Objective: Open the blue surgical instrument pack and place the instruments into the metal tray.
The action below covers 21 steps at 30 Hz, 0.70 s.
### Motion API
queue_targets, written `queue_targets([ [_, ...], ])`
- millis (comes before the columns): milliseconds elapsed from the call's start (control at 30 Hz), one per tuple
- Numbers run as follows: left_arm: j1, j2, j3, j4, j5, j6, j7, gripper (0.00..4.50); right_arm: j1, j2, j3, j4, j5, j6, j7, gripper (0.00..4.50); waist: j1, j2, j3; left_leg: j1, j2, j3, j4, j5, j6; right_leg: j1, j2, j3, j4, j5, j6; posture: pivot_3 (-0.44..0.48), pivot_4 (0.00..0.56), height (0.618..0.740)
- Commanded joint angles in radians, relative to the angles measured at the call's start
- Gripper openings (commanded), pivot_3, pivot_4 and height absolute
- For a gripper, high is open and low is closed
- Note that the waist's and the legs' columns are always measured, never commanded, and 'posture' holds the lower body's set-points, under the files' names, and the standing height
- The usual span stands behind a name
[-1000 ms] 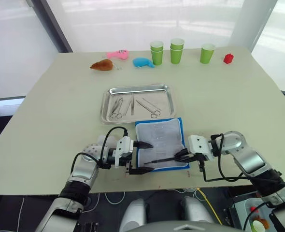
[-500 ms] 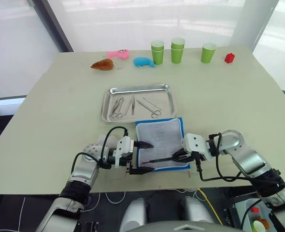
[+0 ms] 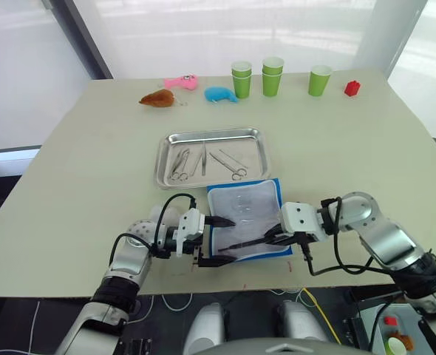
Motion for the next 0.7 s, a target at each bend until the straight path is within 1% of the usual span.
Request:
queue_targets([
  [33, 0.073, -0.003, -0.084, 0.112, 0.091, 0.052, 0.001, 4.50, -0.034, -0.018, -0.012, -0.048, 0.008, -0.033, 0.016, 0.05, 0.000, 0.000, 0.000, 0.000, 0.000, 0.000, 0.000, 0.000, 0.000, 0.000, 0.000, 0.000, 0.000, 0.000, 0.000, 0.000, 0.150, 0.740],
  [500, 0.077, -0.003, -0.083, 0.104, 0.089, 0.056, 0.006, 4.50, -0.035, -0.096, -0.062, -0.034, 0.043, -0.054, 0.051, 0.05, 0.000, 0.001, 0.001, 0.000, 0.000, 0.000, 0.000, 0.000, 0.000, 0.000, 0.000, 0.000, 0.000, 0.000, 0.000, 0.000, 0.150, 0.740],
  [700, 0.076, -0.005, -0.084, 0.108, 0.090, 0.054, 0.005, 4.50, -0.005, -0.167, -0.113, -0.024, 0.066, -0.078, 0.057, 0.05, 0.001, 0.001, 0.001, 0.000, 0.000, 0.000, 0.000, 0.000, 0.000, 0.000, 0.000, 0.000, 0.000, 0.000, 0.000, 0.000, 0.150, 0.740],
])
